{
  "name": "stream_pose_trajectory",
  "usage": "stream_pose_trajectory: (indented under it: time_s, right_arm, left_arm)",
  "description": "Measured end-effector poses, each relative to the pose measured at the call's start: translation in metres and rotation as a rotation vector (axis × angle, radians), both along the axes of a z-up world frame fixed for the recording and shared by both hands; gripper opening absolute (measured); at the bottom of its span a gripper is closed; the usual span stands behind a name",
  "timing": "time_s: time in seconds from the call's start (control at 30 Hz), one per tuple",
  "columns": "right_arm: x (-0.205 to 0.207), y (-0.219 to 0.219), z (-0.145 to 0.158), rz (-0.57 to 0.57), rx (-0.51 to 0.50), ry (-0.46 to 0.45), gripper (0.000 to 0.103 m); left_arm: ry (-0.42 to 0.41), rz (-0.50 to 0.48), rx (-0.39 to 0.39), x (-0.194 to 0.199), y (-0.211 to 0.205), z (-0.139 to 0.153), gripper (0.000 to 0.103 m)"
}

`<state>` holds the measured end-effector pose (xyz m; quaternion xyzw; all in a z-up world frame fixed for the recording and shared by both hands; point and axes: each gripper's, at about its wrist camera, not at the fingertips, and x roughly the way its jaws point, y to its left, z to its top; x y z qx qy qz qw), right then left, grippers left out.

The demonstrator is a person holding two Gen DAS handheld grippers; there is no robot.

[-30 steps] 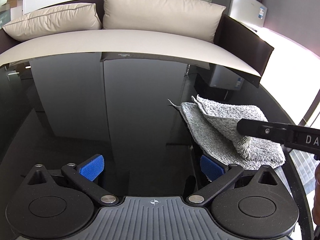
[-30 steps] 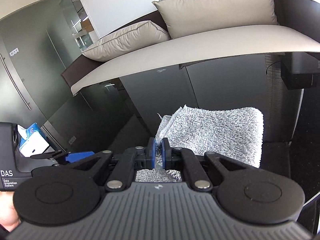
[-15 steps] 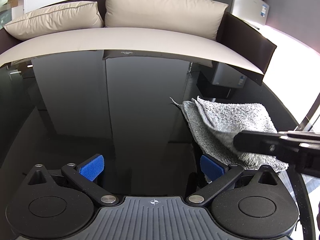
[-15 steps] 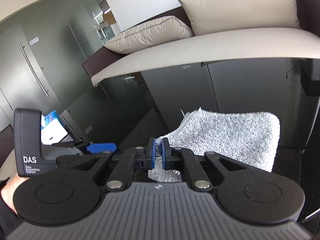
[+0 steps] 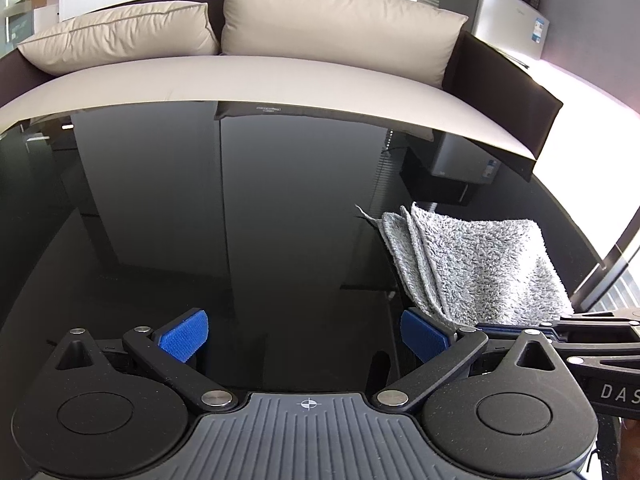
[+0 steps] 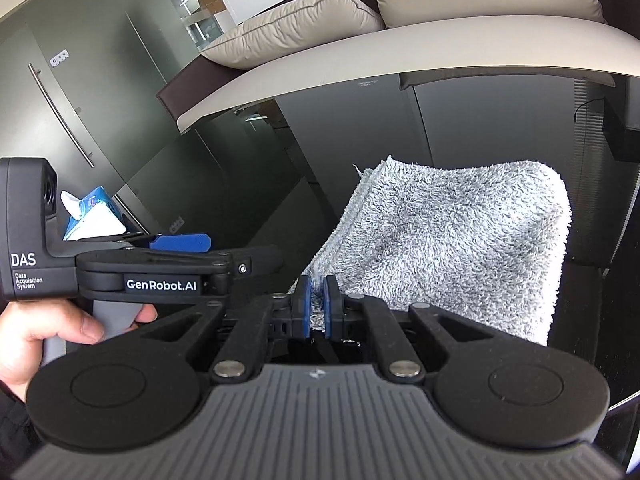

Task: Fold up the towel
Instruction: 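Lift the towel end with the right gripper and fold it over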

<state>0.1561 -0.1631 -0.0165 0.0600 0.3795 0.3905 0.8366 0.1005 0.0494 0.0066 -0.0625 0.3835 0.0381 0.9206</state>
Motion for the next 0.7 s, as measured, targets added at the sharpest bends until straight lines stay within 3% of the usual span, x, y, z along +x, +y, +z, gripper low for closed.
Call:
stream_pose_trajectory:
  time_s: [0.17,0.23,0.3,0.53,0.7]
  right_arm:
    - [-0.003,-0.002,0.002,0.015,-0.014,-0.008,0.008]
    - [-0.002,-0.006,0.005,0.018,0.004,-0.010,0.019]
    - [-0.002,-0.009,0.009,0.017,0.027,-0.017,0.037]
    - [0.000,-0.024,0.020,0.003,0.110,-0.030,0.042]
    - [0.004,-0.032,0.031,-0.141,0.092,-0.164,0.043]
  left_arm:
    - [-0.003,0.001,0.000,0.002,0.000,0.002,0.102]
    - [-0.005,0.005,-0.003,0.002,0.001,0.002,0.102]
    - [-0.008,0.008,-0.004,0.002,0.001,0.003,0.102]
    - [-0.011,0.015,-0.007,0.005,0.002,0.003,0.102]
    - [-0.019,0.029,-0.019,0.004,0.005,0.005,0.102]
